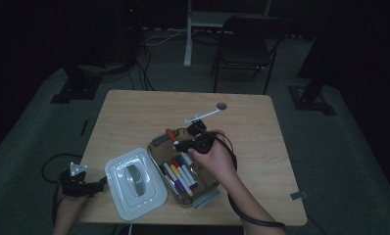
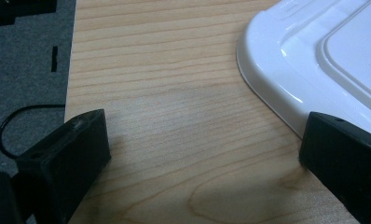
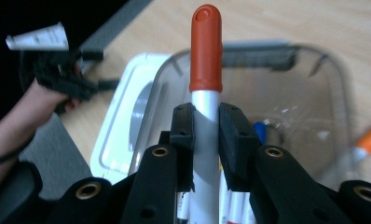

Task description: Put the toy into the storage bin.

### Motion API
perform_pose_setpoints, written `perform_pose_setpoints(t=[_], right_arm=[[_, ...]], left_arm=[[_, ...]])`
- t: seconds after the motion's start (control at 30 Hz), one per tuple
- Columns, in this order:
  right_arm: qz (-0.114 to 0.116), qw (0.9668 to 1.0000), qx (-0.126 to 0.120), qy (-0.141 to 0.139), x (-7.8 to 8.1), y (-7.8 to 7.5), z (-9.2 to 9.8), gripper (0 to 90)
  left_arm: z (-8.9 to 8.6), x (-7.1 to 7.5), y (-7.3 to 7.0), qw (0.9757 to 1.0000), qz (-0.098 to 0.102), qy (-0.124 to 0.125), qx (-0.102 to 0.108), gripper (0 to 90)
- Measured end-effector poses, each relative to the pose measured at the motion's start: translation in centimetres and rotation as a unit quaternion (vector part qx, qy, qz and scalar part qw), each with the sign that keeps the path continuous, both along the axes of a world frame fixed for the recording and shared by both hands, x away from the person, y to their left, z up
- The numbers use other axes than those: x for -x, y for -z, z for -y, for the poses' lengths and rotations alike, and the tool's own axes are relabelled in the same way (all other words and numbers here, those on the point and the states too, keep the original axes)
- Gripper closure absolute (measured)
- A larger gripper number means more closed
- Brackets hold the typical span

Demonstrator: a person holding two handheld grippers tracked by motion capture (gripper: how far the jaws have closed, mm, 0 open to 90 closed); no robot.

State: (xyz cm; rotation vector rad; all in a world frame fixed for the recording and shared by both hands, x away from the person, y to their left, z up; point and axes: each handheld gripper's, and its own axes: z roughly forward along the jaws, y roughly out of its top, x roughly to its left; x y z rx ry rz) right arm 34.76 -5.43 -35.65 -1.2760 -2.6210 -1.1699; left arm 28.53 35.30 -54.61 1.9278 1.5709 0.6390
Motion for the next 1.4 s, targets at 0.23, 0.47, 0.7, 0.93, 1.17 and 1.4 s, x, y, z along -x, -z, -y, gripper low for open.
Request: perform_pose_setpoints(t=[0.23,0.47,0.7,0.93,1.17,1.4], right_arm=[[-0.040,0.9988,0.022,-0.017,0.0,3.3,-2.9,77.0],[-0.076,0.9955,0.053,-0.023,-0.4,6.3,-4.5,77.0],[-0.104,0.9900,0.089,-0.034,-0.9,8.6,-6.1,77.0],[-0.118,0.9842,0.126,-0.037,-1.1,10.4,-6.8,77.0],[-0.132,0.9780,0.156,-0.038,-1.3,11.2,-7.5,76.8],[-0.140,0.9735,0.176,-0.039,-1.4,11.8,-8.0,76.6]], left_arm=[[0.0,0.0,0.0,1.0000,0.001,0.000,0.000,2.2],[0.0,0.0,0.0,1.0000,0.001,-0.001,0.001,2.2],[0.0,0.0,0.0,1.0000,0.001,-0.001,0.001,2.2],[0.0,0.0,0.0,1.0000,0.002,-0.002,0.002,2.2],[0.0,0.0,0.0,1.0000,0.000,-0.001,0.000,2.2],[0.0,0.0,0.0,1.0000,0.000,-0.001,0.001,2.2]])
